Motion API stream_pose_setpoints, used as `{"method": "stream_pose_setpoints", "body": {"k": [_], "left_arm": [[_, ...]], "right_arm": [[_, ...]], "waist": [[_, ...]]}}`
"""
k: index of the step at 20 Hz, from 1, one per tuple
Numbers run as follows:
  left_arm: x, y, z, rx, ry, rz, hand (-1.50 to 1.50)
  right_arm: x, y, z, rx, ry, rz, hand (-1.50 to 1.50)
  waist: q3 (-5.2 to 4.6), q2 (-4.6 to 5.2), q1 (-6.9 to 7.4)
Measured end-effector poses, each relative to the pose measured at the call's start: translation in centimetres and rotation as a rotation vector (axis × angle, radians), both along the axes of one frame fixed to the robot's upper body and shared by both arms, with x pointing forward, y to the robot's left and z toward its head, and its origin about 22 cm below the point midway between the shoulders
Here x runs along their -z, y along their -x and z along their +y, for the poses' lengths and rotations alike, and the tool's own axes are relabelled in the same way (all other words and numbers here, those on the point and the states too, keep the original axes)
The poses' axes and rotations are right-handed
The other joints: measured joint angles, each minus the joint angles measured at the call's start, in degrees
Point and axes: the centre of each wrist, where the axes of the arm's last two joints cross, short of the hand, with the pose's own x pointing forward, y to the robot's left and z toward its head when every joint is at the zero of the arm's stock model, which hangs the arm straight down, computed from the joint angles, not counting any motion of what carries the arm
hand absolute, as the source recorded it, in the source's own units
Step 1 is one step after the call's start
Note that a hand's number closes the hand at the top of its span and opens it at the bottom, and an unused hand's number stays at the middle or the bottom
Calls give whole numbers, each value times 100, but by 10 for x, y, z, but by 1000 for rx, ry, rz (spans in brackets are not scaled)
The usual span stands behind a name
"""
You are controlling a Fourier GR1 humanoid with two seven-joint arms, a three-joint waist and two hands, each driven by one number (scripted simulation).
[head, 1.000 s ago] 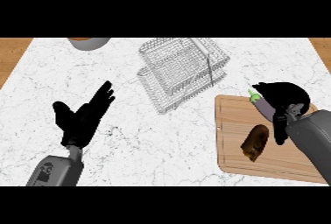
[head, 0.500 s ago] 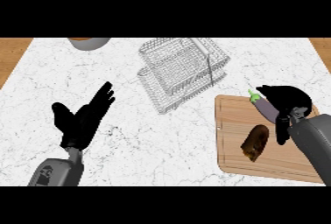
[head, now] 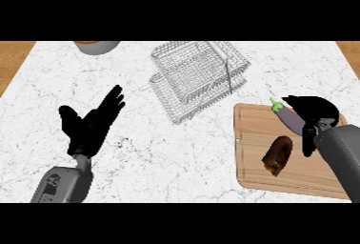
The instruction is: Pick the eggplant from the cutting board and place it in the tiered basket
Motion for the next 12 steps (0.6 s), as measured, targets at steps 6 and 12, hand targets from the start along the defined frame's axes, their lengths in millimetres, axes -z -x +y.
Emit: {"method": "stream_pose_setpoints", "body": {"k": [6, 12], "left_arm": [[1, 8, 0, 7, 2, 5, 0], [3, 12, -6, 5, 3, 2, 0]], "right_arm": [[18, -5, -7, 4, -13, 13, -150], [22, -8, -10, -24, -53, 43, 150]], "waist": [[0, 0, 9], [-46, -33, -1]]}}
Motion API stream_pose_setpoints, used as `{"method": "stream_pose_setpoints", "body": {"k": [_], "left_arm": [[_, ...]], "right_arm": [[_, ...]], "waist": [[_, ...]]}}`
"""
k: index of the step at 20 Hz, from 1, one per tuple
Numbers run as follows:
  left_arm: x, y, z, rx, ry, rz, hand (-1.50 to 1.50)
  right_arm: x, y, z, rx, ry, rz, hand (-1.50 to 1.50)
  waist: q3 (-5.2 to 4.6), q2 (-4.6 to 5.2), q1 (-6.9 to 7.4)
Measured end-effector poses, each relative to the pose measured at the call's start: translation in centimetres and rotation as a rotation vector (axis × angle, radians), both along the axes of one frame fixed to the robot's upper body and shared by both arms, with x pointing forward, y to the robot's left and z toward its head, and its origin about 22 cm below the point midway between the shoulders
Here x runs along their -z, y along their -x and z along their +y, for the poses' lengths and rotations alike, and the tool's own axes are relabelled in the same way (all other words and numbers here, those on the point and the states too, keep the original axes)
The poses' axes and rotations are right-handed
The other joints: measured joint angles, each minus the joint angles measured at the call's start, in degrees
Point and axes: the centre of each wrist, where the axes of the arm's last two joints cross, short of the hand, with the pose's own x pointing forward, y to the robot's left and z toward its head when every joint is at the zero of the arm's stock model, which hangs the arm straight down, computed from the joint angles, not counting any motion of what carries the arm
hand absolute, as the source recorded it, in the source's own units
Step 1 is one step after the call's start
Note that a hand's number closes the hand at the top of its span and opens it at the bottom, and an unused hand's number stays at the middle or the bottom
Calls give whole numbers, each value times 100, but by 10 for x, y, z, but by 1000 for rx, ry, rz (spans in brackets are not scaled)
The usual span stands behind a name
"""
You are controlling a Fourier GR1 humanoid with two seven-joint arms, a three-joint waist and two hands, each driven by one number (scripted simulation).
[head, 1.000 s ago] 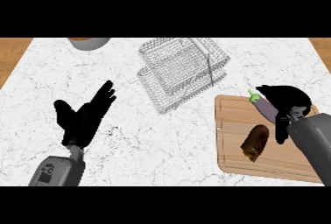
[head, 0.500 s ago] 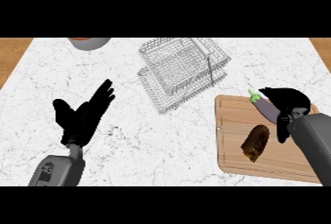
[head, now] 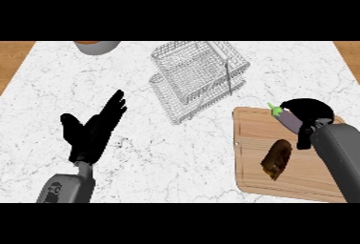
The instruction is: Pick the eggplant from the cutting board and place it in the tiered basket
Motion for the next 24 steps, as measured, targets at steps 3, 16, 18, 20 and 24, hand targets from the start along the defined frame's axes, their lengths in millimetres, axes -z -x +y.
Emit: {"method": "stream_pose_setpoints", "body": {"k": [3, 16, 18, 20, 24], "left_arm": [[0, 2, 6, 4, 1, 2, 0], [-3, -5, 10, -12, -2, 2, 0], [-2, -3, 14, -13, -2, 3, 0], [0, 0, 13, -17, 2, 3, 0], [2, 2, 13, -21, 1, 7, 0]], "right_arm": [[1, 1, -2, -38, -10, -6, 150], [10, 20, -10, -136, -219, -275, 150], [8, 28, -17, -136, -275, -321, 150], [-3, 30, -19, -135, -336, -368, 150], [-29, 36, -27, -97, -487, -452, 150]], "waist": [[-18, -14, -5], [-4, -8, -70], [2, -9, -85], [16, -8, -89], [32, -15, -131]]}}
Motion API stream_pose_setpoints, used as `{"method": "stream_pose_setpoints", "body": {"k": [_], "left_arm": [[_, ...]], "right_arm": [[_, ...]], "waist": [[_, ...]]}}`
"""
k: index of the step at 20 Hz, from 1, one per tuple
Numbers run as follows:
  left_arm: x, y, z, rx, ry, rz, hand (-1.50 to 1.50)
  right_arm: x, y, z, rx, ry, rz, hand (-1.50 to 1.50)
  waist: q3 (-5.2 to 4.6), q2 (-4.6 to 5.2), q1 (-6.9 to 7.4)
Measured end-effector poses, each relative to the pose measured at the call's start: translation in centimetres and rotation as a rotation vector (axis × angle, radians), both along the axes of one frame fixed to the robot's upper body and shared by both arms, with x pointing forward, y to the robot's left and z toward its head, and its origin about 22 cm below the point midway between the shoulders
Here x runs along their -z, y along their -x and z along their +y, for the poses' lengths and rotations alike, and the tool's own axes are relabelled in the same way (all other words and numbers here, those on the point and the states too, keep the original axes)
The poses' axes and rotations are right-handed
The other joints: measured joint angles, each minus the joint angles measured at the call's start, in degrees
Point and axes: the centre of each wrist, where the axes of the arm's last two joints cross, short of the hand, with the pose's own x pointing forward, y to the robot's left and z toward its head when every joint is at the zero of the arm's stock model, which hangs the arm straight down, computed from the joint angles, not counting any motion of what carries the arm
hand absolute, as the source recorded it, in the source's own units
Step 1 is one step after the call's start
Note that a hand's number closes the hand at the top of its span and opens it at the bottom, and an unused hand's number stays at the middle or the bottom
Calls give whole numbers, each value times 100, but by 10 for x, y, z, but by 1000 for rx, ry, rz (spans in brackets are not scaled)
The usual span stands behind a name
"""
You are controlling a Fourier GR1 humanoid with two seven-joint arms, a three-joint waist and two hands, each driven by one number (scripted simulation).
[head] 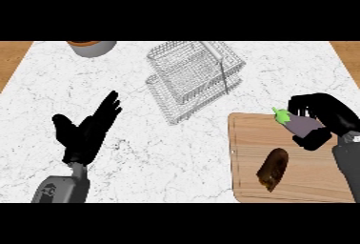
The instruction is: Pick the eggplant from the cutting board and place it in the tiered basket
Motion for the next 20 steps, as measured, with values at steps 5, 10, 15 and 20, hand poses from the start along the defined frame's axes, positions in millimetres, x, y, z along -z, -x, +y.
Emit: {"method": "stream_pose_setpoints", "body": {"k": [5, 10, 15, 20], "left_arm": [[1, 5, 3, -8, 4, 2, 0], [0, -1, 2, -15, 0, 3, 0], [-1, 0, -1, 4, 1, -1, 0], [-5, 1, -3, 18, -1, -6, 0]], "right_arm": [[-46, 13, -4, 23, -192, -91, 150], [-120, 32, -16, -6, -292, -239, 150], [-182, 53, -9, -23, -343, -352, 150], [-226, 50, 13, -32, -341, -414, 150]], "waist": [[4, -20, -49], [4, -19, -77], [6, -2, 9], [7, 21, 103]]}}
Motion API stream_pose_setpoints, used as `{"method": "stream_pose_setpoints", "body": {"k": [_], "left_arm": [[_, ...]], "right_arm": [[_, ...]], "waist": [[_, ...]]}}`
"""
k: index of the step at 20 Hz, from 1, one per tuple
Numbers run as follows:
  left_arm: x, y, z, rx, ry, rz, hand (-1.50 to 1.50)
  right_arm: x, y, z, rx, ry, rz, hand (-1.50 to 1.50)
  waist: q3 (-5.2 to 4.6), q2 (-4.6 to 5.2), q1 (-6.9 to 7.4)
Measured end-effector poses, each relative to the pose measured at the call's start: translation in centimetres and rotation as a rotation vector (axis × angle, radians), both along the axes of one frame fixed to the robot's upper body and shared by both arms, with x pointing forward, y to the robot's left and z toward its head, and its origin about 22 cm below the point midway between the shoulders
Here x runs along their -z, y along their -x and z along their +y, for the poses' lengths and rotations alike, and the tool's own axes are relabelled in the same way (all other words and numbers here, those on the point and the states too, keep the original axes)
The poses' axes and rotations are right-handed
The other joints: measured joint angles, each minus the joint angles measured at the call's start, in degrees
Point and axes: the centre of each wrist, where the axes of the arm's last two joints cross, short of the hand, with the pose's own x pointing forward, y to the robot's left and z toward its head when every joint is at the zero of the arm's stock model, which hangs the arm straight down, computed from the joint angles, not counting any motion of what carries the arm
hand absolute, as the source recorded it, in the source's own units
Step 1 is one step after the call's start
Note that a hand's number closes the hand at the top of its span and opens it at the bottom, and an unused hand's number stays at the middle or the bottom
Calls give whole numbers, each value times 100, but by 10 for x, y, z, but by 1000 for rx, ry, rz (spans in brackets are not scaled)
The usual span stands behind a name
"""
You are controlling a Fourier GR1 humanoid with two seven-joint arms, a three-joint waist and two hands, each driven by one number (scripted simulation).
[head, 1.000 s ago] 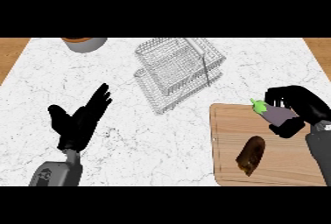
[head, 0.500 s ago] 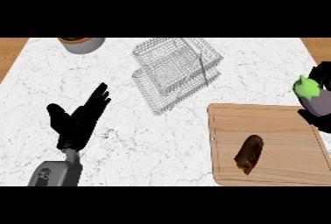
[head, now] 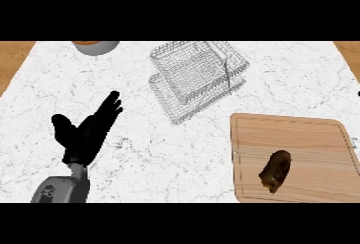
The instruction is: Pick the eggplant from the cutting board and place it in the tiered basket
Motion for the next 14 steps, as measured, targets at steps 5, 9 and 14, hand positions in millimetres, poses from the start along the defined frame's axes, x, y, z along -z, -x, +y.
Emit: {"method": "stream_pose_setpoints", "body": {"k": [5, 9, 14], "left_arm": [[-2, -6, -3, 10, 0, 1, 0], [0, -4, -3, 11, 1, 1, 0], [0, -11, -5, 12, -2, -4, 0]], "right_arm": [[-35, -17, 35, 0, 26, -10, 150], [-51, -36, 68, 2, 33, 9, 150], [-60, -69, 107, 14, -15, 41, 150]], "waist": [[0, 16, 52], [-2, 22, 80], [-2, 36, 108]]}}
